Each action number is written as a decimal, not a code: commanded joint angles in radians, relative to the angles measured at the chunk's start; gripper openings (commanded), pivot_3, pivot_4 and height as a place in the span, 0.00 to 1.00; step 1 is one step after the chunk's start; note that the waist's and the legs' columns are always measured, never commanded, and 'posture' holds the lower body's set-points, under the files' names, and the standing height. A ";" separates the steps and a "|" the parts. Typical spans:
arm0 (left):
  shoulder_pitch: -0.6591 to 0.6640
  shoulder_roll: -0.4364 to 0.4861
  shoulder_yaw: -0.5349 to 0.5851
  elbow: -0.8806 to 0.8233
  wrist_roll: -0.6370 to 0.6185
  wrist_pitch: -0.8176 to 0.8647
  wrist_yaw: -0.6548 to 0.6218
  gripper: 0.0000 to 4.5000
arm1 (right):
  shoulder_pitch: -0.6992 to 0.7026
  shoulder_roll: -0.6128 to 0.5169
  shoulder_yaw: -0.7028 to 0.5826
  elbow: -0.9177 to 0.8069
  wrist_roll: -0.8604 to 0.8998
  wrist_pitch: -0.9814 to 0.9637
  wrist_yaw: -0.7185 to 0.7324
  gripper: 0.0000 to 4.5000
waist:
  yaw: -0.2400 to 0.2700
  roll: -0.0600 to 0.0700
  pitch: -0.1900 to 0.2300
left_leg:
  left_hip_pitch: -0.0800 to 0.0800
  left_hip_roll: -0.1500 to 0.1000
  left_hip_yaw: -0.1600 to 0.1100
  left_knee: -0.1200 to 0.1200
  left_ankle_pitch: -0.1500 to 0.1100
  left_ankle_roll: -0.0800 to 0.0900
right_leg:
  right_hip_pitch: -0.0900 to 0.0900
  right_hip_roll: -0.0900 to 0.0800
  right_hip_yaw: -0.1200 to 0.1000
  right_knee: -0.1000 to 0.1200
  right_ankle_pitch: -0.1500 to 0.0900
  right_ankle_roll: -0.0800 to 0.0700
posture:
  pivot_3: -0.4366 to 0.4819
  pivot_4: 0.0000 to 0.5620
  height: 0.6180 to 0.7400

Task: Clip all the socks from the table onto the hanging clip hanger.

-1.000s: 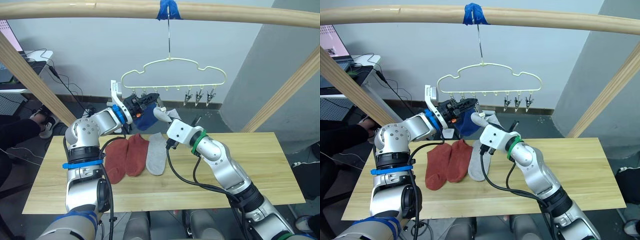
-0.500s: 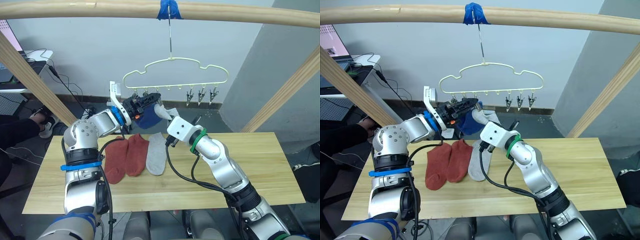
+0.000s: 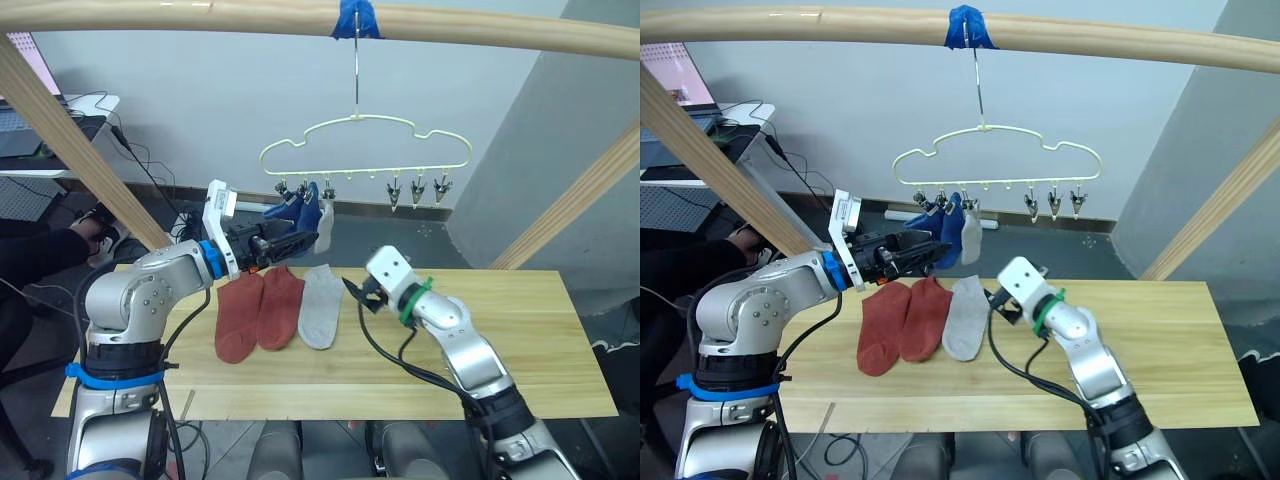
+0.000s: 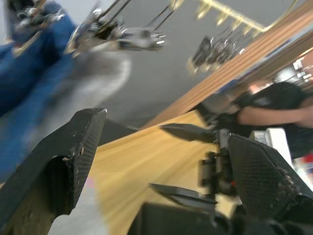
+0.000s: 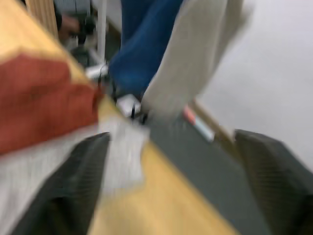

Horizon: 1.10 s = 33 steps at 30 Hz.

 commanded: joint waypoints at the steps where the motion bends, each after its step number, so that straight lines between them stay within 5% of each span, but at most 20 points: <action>1: 0.060 0.006 -0.045 -0.052 0.106 -0.180 -0.036 1.00 | 0.069 -0.049 -0.106 -0.120 0.091 -0.001 0.033 0.99 | 0.005 0.000 0.000 | 0.000 0.000 0.000 0.000 0.000 0.000 | 0.000 0.000 0.000 0.000 0.000 0.000 | 0.47 0.33 1.00; 7: 0.138 -0.017 -0.076 -0.072 0.209 -0.391 -0.064 1.00 | 0.116 -0.066 -0.212 -0.230 0.211 0.056 0.043 0.99 | 0.007 0.000 0.000 | 0.001 0.001 0.000 0.000 0.000 0.000 | 0.000 0.001 0.000 0.001 0.000 0.000 | 0.46 0.32 1.00; 16: 0.167 -0.008 -0.093 -0.084 0.220 -0.461 -0.140 1.00 | 0.103 -0.025 -0.239 -0.421 0.293 0.188 -0.036 0.99 | 0.007 0.000 0.000 | 0.000 0.001 0.000 0.000 0.000 0.000 | 0.000 0.001 0.000 0.001 0.000 0.000 | 0.45 0.32 1.00; 21: 0.147 -0.024 -0.054 -0.088 0.169 -0.405 -0.115 1.00 | 0.044 0.018 -0.213 -0.464 0.280 0.250 -0.113 0.73 | 0.006 0.000 0.000 | 0.000 0.000 0.001 0.000 0.000 0.000 | 0.000 0.001 0.001 0.001 0.000 0.000 | 0.46 0.33 1.00; 25: 0.172 0.009 -0.075 -0.107 0.247 -0.514 -0.149 1.00 | 0.011 0.049 -0.187 -0.468 0.262 0.263 -0.166 0.73 | 0.006 0.000 0.000 | 0.000 0.001 0.000 0.000 0.000 0.000 | 0.000 0.001 0.000 0.000 0.000 0.000 | 0.47 0.34 1.00; 33: 0.199 0.013 -0.006 -0.105 0.162 -0.567 -0.227 1.00 | -0.040 0.125 -0.145 -0.433 0.243 0.250 -0.256 0.69 | 0.006 0.000 0.000 | 0.000 0.001 0.000 -0.001 0.000 0.000 | -0.001 0.001 0.000 0.001 0.000 0.000 | 0.48 0.35 1.00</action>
